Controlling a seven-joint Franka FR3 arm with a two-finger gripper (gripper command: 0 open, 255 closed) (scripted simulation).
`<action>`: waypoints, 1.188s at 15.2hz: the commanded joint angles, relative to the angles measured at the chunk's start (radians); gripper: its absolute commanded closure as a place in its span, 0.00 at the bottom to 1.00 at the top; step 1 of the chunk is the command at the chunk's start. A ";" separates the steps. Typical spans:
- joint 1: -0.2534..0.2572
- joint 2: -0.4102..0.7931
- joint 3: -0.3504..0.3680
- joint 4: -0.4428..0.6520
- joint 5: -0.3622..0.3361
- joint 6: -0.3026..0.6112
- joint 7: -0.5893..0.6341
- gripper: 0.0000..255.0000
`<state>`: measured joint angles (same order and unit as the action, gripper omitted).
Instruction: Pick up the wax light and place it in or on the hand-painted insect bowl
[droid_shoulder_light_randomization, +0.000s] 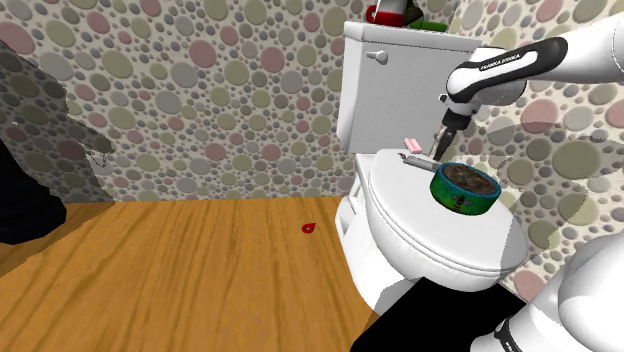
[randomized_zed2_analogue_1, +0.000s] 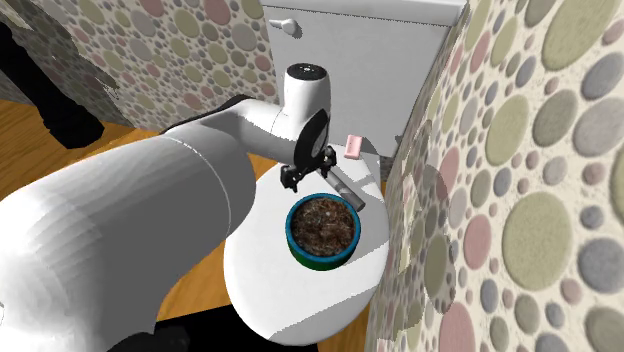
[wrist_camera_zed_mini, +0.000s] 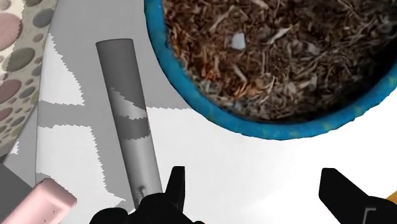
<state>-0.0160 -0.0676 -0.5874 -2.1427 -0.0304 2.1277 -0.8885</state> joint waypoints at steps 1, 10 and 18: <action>-0.007 0.084 -0.023 0.052 0.060 0.012 -0.082 0.00; -0.159 0.479 0.007 0.368 0.320 -0.014 -0.373 0.00; -0.174 0.531 0.030 0.335 0.357 0.064 -0.396 0.00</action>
<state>-0.1874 0.4566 -0.5598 -1.8049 0.3220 2.1828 -1.2810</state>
